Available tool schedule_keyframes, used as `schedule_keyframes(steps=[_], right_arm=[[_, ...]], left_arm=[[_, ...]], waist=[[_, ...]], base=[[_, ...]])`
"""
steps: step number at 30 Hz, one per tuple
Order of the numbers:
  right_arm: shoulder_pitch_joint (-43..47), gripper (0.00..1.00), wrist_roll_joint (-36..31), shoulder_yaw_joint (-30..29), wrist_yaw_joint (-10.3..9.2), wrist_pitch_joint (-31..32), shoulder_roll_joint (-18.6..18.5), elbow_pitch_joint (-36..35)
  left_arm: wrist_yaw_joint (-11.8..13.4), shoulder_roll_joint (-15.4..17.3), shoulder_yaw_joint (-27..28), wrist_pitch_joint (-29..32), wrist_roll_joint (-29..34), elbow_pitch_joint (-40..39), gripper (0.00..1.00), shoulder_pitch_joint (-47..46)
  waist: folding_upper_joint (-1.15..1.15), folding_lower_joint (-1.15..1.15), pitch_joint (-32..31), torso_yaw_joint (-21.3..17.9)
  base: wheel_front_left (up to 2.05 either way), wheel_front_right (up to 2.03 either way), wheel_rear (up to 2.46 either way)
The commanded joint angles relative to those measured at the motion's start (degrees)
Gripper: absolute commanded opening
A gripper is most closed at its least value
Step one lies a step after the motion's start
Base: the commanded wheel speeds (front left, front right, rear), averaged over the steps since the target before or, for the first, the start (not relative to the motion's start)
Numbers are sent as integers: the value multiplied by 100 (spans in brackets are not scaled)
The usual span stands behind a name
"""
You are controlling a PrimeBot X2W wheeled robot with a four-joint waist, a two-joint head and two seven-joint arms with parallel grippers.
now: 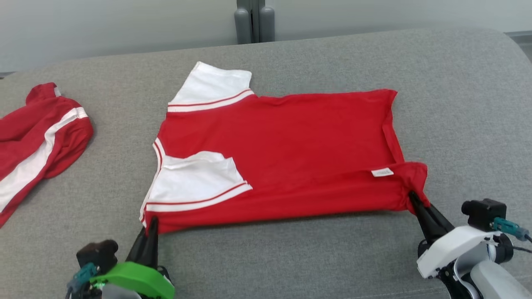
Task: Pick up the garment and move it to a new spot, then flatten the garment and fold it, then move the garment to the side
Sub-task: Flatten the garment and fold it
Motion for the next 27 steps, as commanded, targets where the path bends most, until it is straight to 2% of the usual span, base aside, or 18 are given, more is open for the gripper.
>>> schedule_keyframes(steps=[1, 6, 11, 12, 13, 14, 19, 27], right_arm=[[194, 0, -49, -95, -11, 56, -65, -122], [774, 0, -147, -454, -11, 314, -10, -631], [1170, 0, -202, -742, -11, 681, 160, -923], [1214, 44, -240, -792, -11, 730, 203, -976], [1240, 95, -253, -846, -11, 750, 252, -1007], [1278, 100, -284, -906, -11, 795, 305, -1021], [1212, 100, -476, -1232, -9, 668, 499, -1204], [1035, 100, -981, -1592, -9, 285, 693, -1616]], left_arm=[[91, -18, 72, -15, -63, -162, 0, 265], [271, -86, 135, -16, -15, -660, 0, 901], [338, -138, 54, -9, 22, -839, 0, 1141], [364, -149, 41, -9, 43, -855, 53, 1140], [379, -163, 21, -9, 73, -882, 100, 1130], [394, -177, 5, -9, 97, -905, 100, 1106], [477, -159, 125, -14, 289, -1042, 100, 940], [514, -175, 730, -16, 790, -1614, 100, 732]], waist=[[0, 0, -97, 94], [0, 0, -112, 154], [0, 0, -152, 207], [0, 0, -162, 212], [0, 0, -168, 215], [0, 0, -174, 218], [0, 0, -226, 188], [0, 0, -317, 151]], base=[[0, 0, 0], [0, 0, 0], [0, 0, 0], [0, 0, 0], [0, 0, 0], [0, 0, 0], [0, 0, 0], [0, 0, 0]])
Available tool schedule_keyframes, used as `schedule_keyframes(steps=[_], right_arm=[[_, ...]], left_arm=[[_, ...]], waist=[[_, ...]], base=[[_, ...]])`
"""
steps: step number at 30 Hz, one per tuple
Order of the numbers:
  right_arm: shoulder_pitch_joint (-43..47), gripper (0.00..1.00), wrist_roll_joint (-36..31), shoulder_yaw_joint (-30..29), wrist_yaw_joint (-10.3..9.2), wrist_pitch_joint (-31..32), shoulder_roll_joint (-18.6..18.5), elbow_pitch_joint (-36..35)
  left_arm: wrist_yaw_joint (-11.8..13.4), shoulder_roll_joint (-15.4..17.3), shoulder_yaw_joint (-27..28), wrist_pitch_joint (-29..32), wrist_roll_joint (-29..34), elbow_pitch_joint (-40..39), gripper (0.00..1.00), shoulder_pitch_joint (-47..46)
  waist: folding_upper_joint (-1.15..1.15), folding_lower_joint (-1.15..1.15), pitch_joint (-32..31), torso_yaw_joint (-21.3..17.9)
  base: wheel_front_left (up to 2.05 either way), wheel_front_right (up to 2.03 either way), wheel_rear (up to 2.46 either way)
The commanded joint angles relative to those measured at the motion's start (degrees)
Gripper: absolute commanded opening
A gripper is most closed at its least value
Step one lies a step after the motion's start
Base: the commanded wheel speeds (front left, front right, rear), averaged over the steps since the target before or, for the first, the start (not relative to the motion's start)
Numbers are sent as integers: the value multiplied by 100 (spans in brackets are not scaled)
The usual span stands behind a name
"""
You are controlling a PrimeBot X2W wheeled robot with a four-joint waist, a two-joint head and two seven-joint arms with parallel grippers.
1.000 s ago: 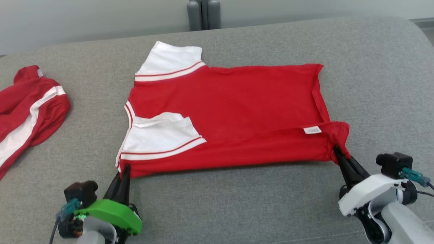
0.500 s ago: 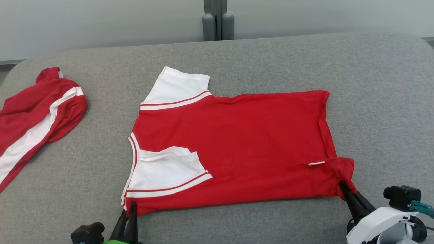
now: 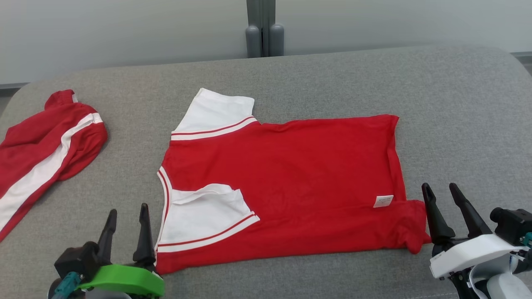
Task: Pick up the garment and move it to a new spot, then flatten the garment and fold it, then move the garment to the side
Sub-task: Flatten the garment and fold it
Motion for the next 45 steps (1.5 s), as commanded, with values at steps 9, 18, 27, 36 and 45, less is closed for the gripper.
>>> schedule_keyframes(steps=[9, 18, 27, 36, 45], right_arm=[[-160, 100, -659, -204, -7, -350, 334, -470], [72, 100, -1240, -367, -7, -442, 441, -733], [455, 100, -1601, -533, -7, -455, 553, -854], [663, 100, -1755, -472, -7, -299, 628, -782], [756, 100, -1863, -441, -7, -192, 694, -812]], left_arm=[[-26, -54, 585, -16, 813, -528, 100, -200], [-78, -104, 870, -11, 1296, -591, 100, 18], [-244, 3, 852, 6, 1346, -419, 100, 215], [-331, 130, 708, 184, 1349, -426, 100, 311], [-289, 105, 684, 178, 1262, -377, 100, 339]], waist=[[0, 0, -157, 14], [0, 0, -339, 62], [0, 0, -475, 117], [0, 0, -564, 185], [0, 0, -611, 237]], base=[[0, 0, 0], [0, 0, 0], [0, 0, 0], [0, 0, 0], [0, 0, 0]])
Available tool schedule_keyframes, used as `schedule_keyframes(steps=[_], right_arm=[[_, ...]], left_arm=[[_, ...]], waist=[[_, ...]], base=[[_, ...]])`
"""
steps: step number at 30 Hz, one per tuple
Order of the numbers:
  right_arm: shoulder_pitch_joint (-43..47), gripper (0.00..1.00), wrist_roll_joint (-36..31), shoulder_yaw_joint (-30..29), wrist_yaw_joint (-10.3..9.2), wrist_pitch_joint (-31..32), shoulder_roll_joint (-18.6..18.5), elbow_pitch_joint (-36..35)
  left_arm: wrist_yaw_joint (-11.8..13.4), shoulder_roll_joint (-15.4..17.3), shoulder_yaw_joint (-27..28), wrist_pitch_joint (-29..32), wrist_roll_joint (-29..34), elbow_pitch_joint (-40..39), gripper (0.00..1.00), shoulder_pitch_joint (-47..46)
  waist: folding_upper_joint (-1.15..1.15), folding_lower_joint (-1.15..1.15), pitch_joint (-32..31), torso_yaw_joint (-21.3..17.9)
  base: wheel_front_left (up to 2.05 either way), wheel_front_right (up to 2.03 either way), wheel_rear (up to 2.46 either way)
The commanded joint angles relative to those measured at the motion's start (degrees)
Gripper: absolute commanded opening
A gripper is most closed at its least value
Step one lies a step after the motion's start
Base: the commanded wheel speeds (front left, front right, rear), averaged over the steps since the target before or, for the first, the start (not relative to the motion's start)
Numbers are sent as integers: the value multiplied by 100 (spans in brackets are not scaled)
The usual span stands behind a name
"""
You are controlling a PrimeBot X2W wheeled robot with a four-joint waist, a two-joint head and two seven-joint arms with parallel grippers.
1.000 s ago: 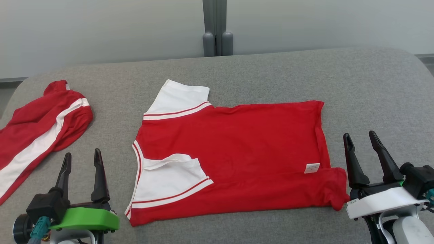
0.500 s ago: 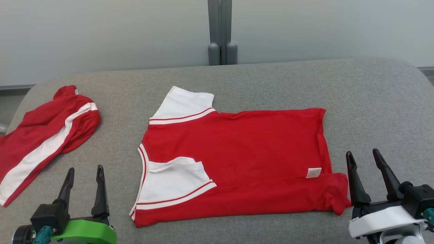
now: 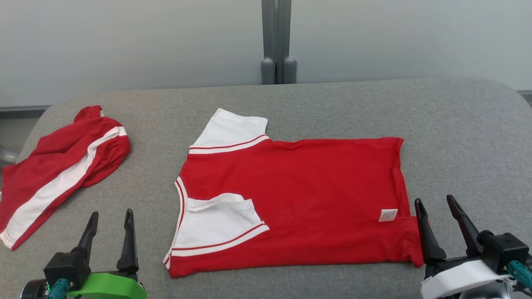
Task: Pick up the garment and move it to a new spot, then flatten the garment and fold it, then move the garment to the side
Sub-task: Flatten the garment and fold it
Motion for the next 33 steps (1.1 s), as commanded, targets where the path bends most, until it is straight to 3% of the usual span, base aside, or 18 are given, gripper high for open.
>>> schedule_keyframes(steps=[1, 23, 33], right_arm=[[86, 100, -64, 2, -7, 22, 12, -18], [19, 100, -94, 63, -7, 117, 48, 79], [-951, 100, -140, 204, -8, 185, -133, 145]], left_arm=[[28, 25, 3, -30, 7, 13, 100, 86], [126, 52, -19, -129, -46, 204, 100, 60], [-24, 374, -32, -62, 46, 284, 100, -913]], waist=[[0, 0, -7, 8], [0, 0, -7, -5], [0, 0, 393, -270]], base=[[0, 0, 0], [0, 0, 0], [0, 0, 0]])
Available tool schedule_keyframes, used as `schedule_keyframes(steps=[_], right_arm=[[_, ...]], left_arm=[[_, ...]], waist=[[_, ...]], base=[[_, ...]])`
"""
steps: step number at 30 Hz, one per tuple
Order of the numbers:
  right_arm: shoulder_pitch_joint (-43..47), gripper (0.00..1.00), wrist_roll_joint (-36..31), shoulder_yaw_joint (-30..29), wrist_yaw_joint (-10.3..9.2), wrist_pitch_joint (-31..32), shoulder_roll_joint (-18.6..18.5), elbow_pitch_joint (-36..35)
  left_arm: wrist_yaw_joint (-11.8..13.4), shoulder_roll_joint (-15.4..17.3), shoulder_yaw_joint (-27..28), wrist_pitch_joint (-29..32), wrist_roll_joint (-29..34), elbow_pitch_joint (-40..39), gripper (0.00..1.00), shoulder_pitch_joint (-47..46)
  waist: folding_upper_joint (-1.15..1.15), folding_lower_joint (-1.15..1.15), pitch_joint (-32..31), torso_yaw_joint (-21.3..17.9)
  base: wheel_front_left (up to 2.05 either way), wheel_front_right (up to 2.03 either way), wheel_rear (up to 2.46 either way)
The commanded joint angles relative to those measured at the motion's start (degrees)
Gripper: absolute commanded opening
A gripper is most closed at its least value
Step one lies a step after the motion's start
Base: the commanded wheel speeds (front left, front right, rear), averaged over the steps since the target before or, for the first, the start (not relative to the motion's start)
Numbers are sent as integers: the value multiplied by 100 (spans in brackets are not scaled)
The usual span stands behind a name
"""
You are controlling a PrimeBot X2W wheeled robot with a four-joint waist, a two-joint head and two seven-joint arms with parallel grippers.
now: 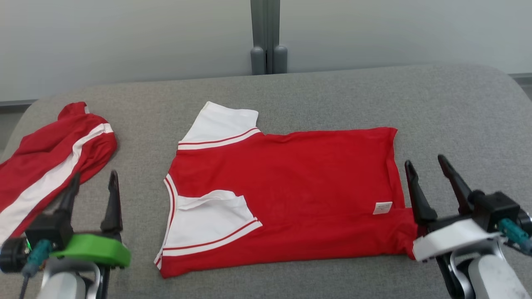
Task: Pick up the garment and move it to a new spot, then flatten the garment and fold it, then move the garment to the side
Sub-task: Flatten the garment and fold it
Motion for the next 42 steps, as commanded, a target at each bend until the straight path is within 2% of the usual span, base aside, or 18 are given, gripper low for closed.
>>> schedule_keyframes(steps=[1, 7, 13, 18, 21, 26, 32, 42], right_arm=[[-294, 100, -6, 12, -9, 68, -66, 40], [-1548, 100, 36, 199, -9, 558, -373, 464], [-2637, 100, 205, 460, -9, 1037, -640, 1182], [-3352, 100, 339, 675, -9, 1345, -770, 1815], [-3757, 100, 407, 836, -9, 1508, -792, 2236], [-4298, 100, 591, 1187, -9, 1646, -686, 2835], [-4791, 100, 782, 1572, -9, 1570, -480, 3430], [-5332, 100, 1016, 2018, -9, 1236, -283, 4171]], left_arm=[[-61, 108, -22, 41, 89, -10, 100, -340], [-275, 497, -188, 248, 167, 244, 100, -1677], [-439, 704, -436, 386, -67, 803, 100, -2950], [-484, 833, -906, 561, -275, 1396, 100, -3854], [-489, 948, -1414, 651, -507, 1687, 100, -4351], [-487, 1240, -2187, 787, -869, 2224, 100, -5038], [-487, 1505, -2781, 987, -1417, 2931, 100, -5554], [-488, 1537, -3554, 1058, -2061, 3611, 100, -5918]], waist=[[0, 0, 263, -134], [0, 0, 757, -397], [0, 0, 1218, -582], [0, 0, 1671, -690], [0, 0, 1970, -761], [0, 0, 2423, -922], [0, 0, 2786, -1146], [0, 0, 3056, -1227]], base=[[0, 0, 0], [0, 0, 0], [0, 0, 0], [0, 0, 0], [0, 0, 0], [0, 0, 0], [0, 0, 0], [0, 0, 0]])
